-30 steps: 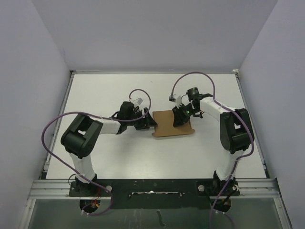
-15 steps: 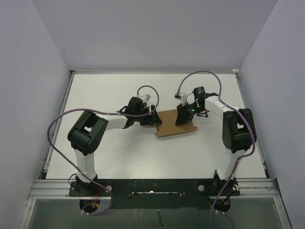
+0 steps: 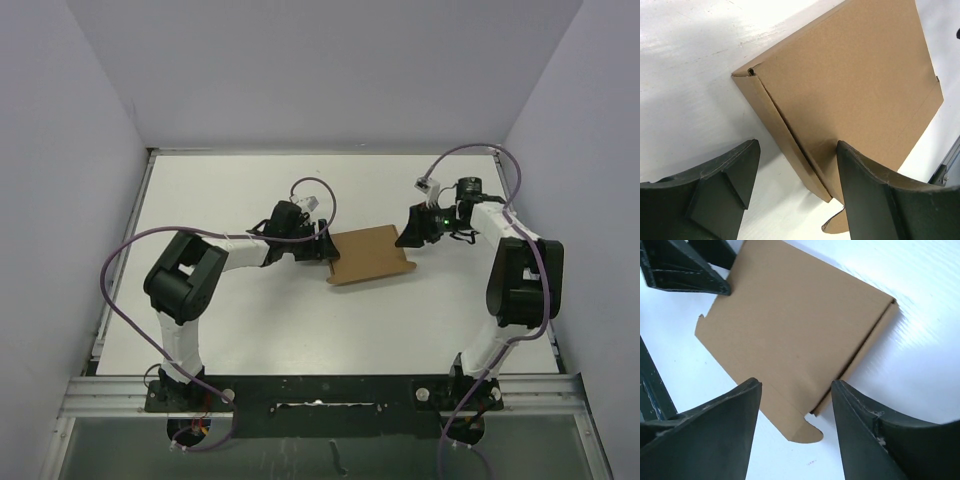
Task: Fold the paper box
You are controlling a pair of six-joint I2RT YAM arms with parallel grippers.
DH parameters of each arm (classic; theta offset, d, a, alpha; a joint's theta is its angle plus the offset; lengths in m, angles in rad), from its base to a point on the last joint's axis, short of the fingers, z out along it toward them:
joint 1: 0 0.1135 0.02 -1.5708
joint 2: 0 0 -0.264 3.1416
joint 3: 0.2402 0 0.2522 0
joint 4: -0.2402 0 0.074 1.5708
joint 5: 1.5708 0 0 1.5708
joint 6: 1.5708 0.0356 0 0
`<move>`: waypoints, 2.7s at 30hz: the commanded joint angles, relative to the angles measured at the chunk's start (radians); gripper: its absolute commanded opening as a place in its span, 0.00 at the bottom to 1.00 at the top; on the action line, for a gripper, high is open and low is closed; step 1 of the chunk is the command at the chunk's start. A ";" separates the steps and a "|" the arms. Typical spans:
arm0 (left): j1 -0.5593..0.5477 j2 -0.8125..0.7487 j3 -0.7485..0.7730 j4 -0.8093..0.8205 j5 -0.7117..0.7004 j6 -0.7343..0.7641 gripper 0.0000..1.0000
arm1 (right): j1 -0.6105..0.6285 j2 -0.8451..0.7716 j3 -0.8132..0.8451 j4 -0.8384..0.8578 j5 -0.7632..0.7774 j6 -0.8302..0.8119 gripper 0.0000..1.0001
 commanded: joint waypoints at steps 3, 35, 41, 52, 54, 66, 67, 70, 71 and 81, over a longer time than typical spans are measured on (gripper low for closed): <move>0.000 0.047 0.000 -0.141 -0.070 0.046 0.63 | -0.018 0.086 0.002 -0.013 0.021 0.038 0.59; 0.012 -0.216 -0.491 0.619 -0.034 -0.357 0.98 | -0.122 0.315 0.017 -0.047 -0.060 0.092 0.22; -0.024 -0.135 -0.429 0.652 -0.048 -0.397 0.98 | -0.137 0.335 0.020 -0.053 -0.072 0.092 0.20; -0.069 0.101 -0.383 0.871 -0.073 -0.575 0.68 | -0.135 0.353 0.023 -0.056 -0.061 0.092 0.19; -0.078 0.143 -0.376 0.931 -0.075 -0.612 0.65 | -0.135 0.353 0.023 -0.056 -0.060 0.092 0.19; -0.117 0.123 -0.394 1.049 -0.147 -0.665 0.49 | -0.128 0.345 0.024 -0.058 -0.069 0.089 0.18; -0.119 0.121 -0.395 1.053 -0.149 -0.671 0.47 | -0.128 0.345 0.024 -0.058 -0.070 0.089 0.18; -0.130 0.108 -0.392 1.031 -0.164 -0.678 0.39 | -0.125 0.340 0.026 -0.059 -0.080 0.085 0.19; -0.130 0.103 -0.392 1.019 -0.168 -0.678 0.34 | -0.125 0.335 0.027 -0.061 -0.083 0.082 0.19; -0.128 0.029 -0.424 0.931 -0.206 -0.697 0.22 | -0.134 0.160 0.051 -0.074 -0.099 0.021 0.47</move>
